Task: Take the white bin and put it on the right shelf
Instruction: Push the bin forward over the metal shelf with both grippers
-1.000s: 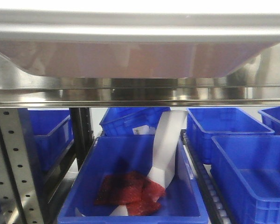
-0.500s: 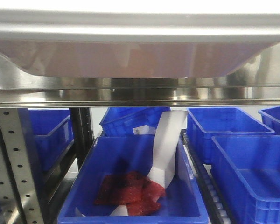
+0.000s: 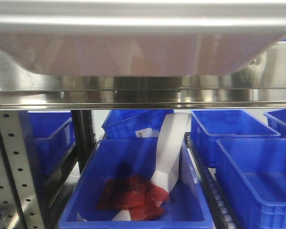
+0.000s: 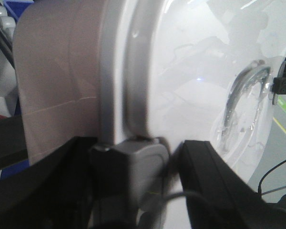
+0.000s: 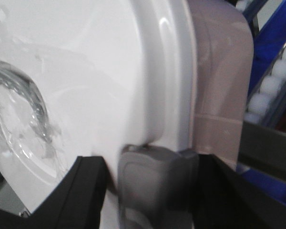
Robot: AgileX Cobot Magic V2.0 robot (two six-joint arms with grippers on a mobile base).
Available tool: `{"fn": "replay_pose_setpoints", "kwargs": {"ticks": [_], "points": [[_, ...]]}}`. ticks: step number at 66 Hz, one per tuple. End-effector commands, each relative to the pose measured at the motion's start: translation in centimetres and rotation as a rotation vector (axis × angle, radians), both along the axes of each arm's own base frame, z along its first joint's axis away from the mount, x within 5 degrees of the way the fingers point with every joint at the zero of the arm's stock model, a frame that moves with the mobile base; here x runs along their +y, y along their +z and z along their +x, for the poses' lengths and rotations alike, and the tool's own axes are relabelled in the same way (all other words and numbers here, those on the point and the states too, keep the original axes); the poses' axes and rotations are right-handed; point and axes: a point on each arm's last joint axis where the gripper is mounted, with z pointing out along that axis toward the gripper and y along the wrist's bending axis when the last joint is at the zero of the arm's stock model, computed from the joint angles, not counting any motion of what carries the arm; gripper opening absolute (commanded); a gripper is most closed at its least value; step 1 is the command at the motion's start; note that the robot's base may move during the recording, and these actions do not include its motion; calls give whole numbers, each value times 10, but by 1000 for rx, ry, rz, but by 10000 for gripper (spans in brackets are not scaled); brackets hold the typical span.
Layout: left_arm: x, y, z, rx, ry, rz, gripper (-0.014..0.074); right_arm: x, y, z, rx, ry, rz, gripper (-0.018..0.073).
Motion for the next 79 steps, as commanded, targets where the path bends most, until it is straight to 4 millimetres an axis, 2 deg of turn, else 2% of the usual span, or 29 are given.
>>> {"fn": "replay_pose_setpoints", "kwargs": {"ticks": [1, 24, 42, 57, 69, 79], "points": [[-12, 30, -9, -45, -126, -218, 243, 11, 35, -6, -69, 92, 240, 386], [-11, 48, 32, -32, -133, -294, 243, 6, 49, 40, -6, 100, 403, 386], [-9, 54, 74, -13, -118, -347, 243, 2, 41, 79, 62, 86, 510, 386], [-5, 51, 105, 1, -56, -369, 243, 0, 39, 102, 71, 61, 520, 386], [-3, 46, 126, 7, 16, -393, 243, 6, 34, 123, 88, 24, 528, 386], [-4, 36, 141, 36, 60, -401, 243, 8, 29, 138, 96, 8, 527, 386]]}}
